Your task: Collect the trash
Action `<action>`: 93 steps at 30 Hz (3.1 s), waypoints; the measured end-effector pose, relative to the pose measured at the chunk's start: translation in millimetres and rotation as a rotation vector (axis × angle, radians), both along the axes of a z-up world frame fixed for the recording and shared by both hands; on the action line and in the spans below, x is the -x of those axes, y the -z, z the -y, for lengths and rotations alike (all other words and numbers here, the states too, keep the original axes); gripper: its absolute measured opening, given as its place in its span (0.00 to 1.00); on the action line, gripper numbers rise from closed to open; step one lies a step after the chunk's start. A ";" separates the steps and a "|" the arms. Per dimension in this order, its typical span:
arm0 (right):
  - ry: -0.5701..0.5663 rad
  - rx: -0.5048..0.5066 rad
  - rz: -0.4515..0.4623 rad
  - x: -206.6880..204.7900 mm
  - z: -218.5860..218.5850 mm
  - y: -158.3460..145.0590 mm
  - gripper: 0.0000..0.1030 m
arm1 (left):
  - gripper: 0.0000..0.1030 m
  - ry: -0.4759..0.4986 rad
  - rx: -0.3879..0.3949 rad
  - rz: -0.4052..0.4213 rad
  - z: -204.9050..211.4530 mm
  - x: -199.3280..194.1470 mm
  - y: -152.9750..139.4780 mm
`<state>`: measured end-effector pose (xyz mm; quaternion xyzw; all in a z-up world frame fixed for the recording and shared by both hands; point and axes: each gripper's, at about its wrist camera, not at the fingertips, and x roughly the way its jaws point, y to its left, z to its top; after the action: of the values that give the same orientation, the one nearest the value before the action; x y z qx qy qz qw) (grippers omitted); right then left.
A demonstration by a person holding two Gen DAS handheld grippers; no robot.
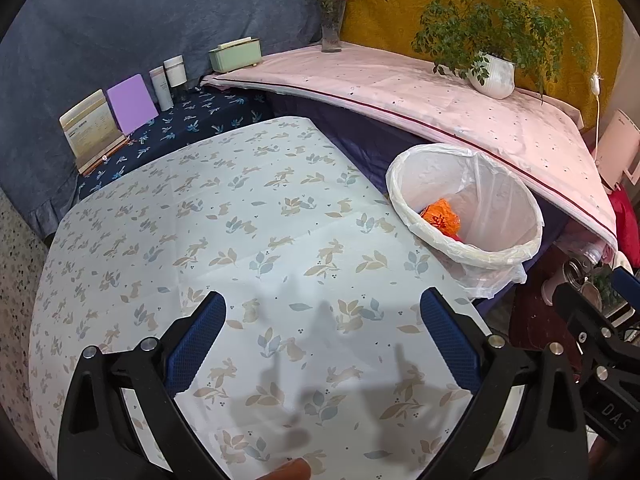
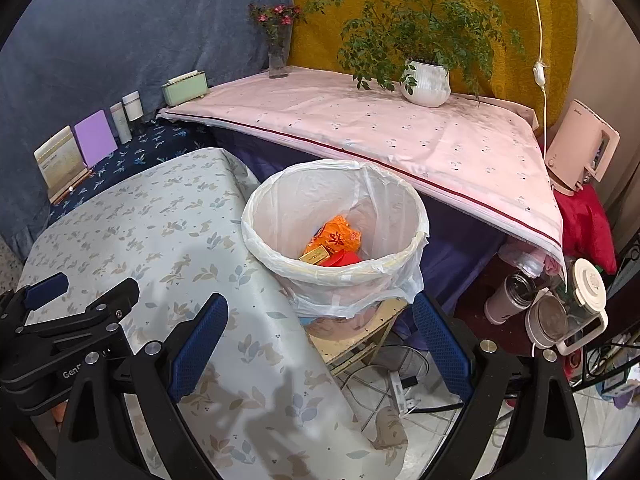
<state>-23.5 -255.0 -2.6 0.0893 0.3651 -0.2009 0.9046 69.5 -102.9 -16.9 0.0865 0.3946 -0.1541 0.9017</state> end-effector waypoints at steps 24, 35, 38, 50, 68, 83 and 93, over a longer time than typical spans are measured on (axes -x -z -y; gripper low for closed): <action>0.014 0.027 -0.013 -2.4 2.1 2.1 0.87 | 0.91 0.007 -0.007 0.000 8.3 2.6 4.1; 0.012 0.025 -0.018 -6.7 5.3 5.9 0.87 | 0.91 0.027 -0.020 0.009 17.4 -0.9 5.8; 0.016 0.024 -0.021 -7.2 7.5 7.4 0.87 | 0.91 0.025 -0.031 0.011 19.3 -3.0 7.3; 0.023 0.015 -0.030 -12.9 12.6 14.0 0.87 | 0.91 -0.016 -0.039 -0.009 19.1 -14.5 14.2; 0.021 0.017 -0.036 -15.8 14.0 15.8 0.87 | 0.91 -0.016 -0.046 -0.005 20.7 -16.7 13.8; 0.022 0.013 -0.032 -16.0 14.0 15.1 0.87 | 0.91 -0.015 -0.047 -0.005 22.0 -16.4 13.1; 0.028 0.013 -0.030 -14.8 13.5 14.2 0.87 | 0.91 -0.009 -0.045 -0.003 22.9 -17.2 11.4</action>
<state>-8.7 -268.5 -16.8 0.0854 0.3760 -0.2172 0.8968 86.7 -125.8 -28.3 0.1048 0.3996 -0.1412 0.8997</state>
